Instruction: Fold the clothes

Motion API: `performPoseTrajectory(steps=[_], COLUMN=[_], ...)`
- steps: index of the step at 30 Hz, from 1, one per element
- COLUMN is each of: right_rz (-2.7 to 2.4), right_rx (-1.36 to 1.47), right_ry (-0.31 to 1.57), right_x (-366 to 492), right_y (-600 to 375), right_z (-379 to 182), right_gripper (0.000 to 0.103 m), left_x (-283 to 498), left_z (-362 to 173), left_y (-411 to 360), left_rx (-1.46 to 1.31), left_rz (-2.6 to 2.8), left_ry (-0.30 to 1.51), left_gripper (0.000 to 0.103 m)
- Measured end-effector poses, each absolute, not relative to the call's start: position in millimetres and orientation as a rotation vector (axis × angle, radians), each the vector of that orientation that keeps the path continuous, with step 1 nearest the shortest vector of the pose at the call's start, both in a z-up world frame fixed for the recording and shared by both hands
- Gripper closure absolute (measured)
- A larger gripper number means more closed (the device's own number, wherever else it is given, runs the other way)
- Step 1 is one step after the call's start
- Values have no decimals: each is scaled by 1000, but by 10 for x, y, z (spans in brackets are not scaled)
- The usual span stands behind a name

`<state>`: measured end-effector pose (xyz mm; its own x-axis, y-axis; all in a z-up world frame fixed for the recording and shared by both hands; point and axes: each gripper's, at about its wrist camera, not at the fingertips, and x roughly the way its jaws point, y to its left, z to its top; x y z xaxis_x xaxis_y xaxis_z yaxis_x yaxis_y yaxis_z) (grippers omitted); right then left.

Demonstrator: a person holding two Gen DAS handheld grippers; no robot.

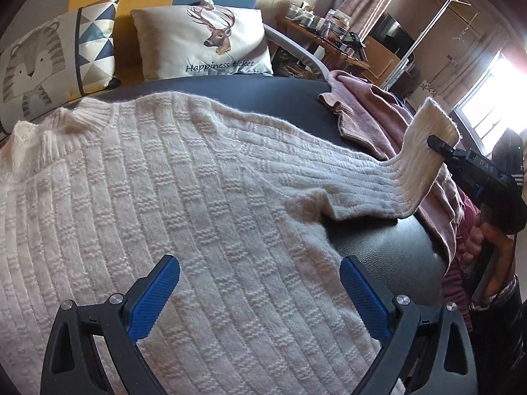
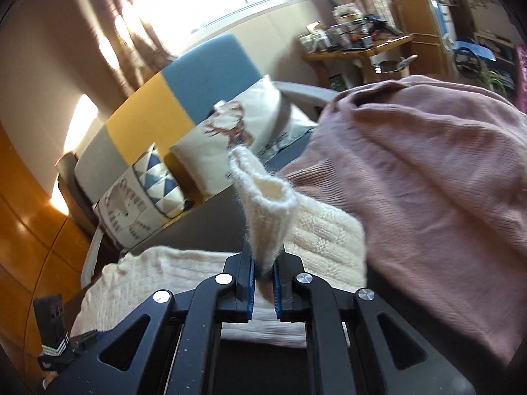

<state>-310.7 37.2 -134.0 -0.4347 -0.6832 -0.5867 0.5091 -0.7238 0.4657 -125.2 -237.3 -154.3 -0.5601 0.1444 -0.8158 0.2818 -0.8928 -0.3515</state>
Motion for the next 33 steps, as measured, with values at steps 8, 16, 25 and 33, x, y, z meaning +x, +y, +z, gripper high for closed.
performPoseTrajectory(steps=[8, 16, 25, 33], right_rz=[-2024, -1834, -1681, -1632], right_rx=[1023, 980, 1028, 1038], right_ry=[-166, 22, 209, 176], right_x=[-2778, -2214, -1717, -1712], right_y=[-318, -1112, -1557, -1467], right_z=[-1349, -1393, -1828, -1889], right_gripper=[94, 94, 93, 55], left_x=[-1128, -914, -781, -944], left_z=[-1556, -1432, -1507, -1526], left_y=[-2639, -3017, -3230, -3131], left_rx=[1383, 1283, 1247, 1284], left_rz=[-2586, -2562, -2525, -2556], left_ry=[789, 916, 1131, 1270], left_gripper=[3, 3, 3, 3])
